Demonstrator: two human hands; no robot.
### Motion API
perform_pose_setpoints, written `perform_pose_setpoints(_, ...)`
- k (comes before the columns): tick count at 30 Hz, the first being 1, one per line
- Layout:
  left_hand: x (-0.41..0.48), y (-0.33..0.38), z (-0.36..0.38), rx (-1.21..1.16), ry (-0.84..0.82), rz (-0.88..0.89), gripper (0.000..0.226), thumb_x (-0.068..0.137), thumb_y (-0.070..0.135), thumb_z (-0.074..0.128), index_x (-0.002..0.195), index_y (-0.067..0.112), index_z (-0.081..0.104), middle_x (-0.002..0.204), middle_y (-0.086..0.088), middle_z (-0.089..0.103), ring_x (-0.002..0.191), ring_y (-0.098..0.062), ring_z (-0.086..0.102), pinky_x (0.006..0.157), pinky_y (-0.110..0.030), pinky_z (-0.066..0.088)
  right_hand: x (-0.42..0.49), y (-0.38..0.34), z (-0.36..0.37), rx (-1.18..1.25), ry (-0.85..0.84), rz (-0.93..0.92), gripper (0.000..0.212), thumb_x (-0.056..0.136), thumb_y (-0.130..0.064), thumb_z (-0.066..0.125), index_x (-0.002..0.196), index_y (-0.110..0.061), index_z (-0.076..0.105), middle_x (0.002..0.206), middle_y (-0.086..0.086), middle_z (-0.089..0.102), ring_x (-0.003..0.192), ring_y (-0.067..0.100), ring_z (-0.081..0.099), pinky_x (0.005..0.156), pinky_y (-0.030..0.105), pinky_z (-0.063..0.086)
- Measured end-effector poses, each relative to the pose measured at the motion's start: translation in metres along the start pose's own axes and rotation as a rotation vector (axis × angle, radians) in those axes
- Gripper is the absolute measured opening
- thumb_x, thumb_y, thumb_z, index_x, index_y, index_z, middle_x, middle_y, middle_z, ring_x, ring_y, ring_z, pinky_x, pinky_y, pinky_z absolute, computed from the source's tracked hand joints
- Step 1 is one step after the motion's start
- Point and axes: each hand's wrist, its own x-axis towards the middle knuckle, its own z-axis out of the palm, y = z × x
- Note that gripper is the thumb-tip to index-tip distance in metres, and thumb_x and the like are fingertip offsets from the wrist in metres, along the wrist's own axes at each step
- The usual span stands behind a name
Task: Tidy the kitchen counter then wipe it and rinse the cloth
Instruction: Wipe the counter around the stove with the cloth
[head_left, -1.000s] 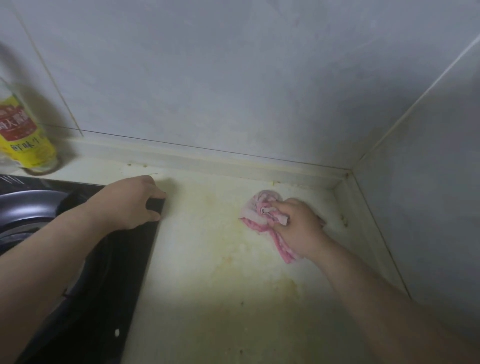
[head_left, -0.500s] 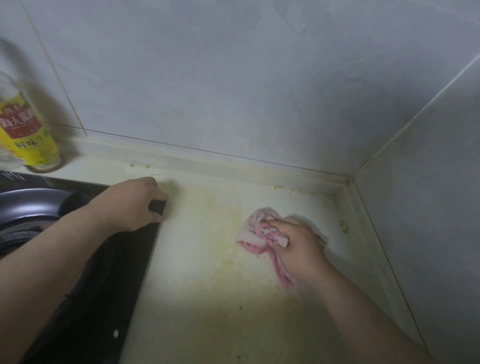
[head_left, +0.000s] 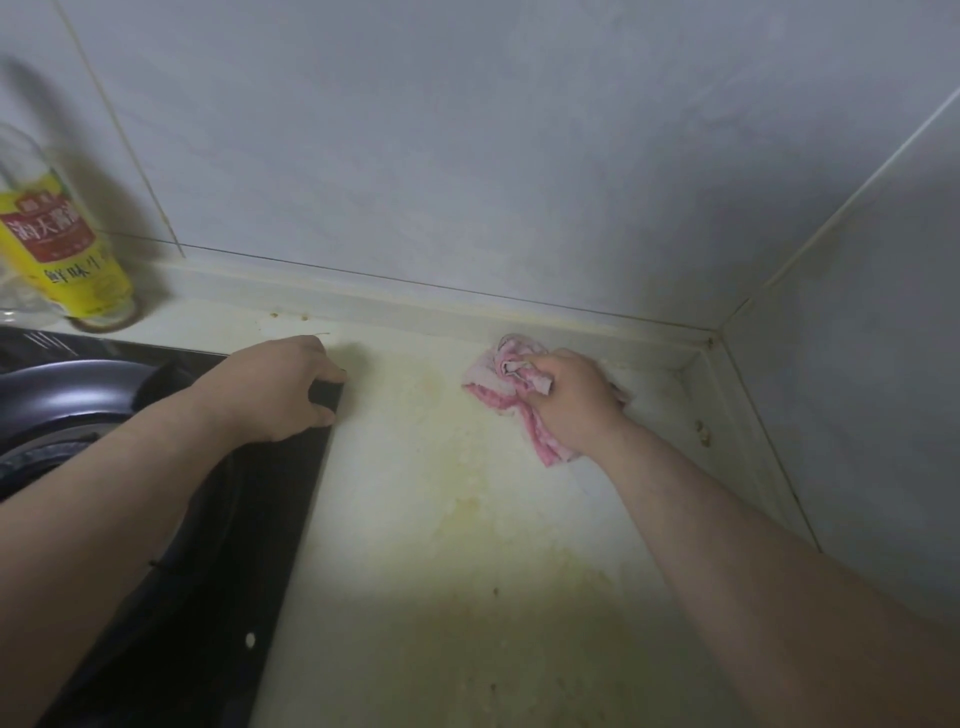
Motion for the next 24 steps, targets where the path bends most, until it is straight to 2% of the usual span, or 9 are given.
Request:
perform_pose_setpoints(5,-0.002,0.003,-0.003,0.000,-0.008,0.004,0.039,0.080,0.030,0.070,0.118,0.024,0.065,0.117,0.006,0.054,0.105,-0.016,0.054,0.082,-0.027,0.043,-0.037,-0.011,-0.004,0.035,-0.056,-0.016,0.044,0.084,-0.020,0.072,0.127,-0.024,0.063,0.099,-0.009,0.053,0.108,0.022,0.054,0.087,0.025,0.040)
perform_pose_setpoints(7,-0.003,0.005,-0.004,0.014,-0.010,0.010,0.032,0.081,0.029,0.070,0.111,0.020,0.068,0.113,0.004,0.054,0.099,-0.016,0.055,0.077,-0.027,0.042,-0.057,-0.017,-0.006,0.080,-0.077,-0.019,0.044,0.084,-0.018,0.072,0.126,-0.026,0.064,0.099,-0.013,0.052,0.107,0.018,0.053,0.092,0.030,0.044)
perform_pose_setpoints(9,-0.004,0.004,-0.004,0.023,-0.015,0.004,0.030,0.080,0.029,0.069,0.109,0.018,0.068,0.112,0.004,0.054,0.098,-0.015,0.055,0.078,-0.029,0.044,-0.075,-0.022,-0.007,0.108,-0.103,-0.038,0.042,0.085,-0.019,0.070,0.124,-0.030,0.064,0.100,-0.016,0.053,0.105,0.014,0.052,0.092,0.032,0.044)
perform_pose_setpoints(12,-0.004,0.003,-0.006,0.006,-0.025,-0.006,0.032,0.080,0.031,0.070,0.111,0.022,0.067,0.112,0.005,0.053,0.100,-0.016,0.055,0.084,-0.032,0.047,-0.094,-0.027,-0.006,0.109,-0.118,-0.080,0.042,0.083,-0.021,0.072,0.123,-0.032,0.066,0.102,-0.019,0.056,0.103,0.013,0.053,0.091,0.032,0.045)
perform_pose_setpoints(16,-0.005,0.002,-0.005,0.008,-0.036,-0.007,0.032,0.079,0.032,0.069,0.110,0.023,0.067,0.110,0.006,0.053,0.100,-0.016,0.055,0.085,-0.035,0.048,-0.092,-0.025,-0.004,0.106,-0.114,-0.059,0.042,0.080,-0.021,0.075,0.119,-0.033,0.068,0.102,-0.017,0.060,0.102,0.012,0.054,0.090,0.031,0.046)
perform_pose_setpoints(24,-0.002,-0.002,-0.001,-0.020,-0.043,-0.015,0.045,0.081,0.032,0.068,0.125,0.030,0.060,0.116,0.009,0.050,0.107,-0.014,0.053,0.088,-0.030,0.045,-0.058,-0.019,0.004,0.087,-0.091,-0.028,0.043,0.081,-0.016,0.074,0.121,-0.029,0.066,0.094,-0.023,0.051,0.104,0.014,0.055,0.095,0.034,0.046)
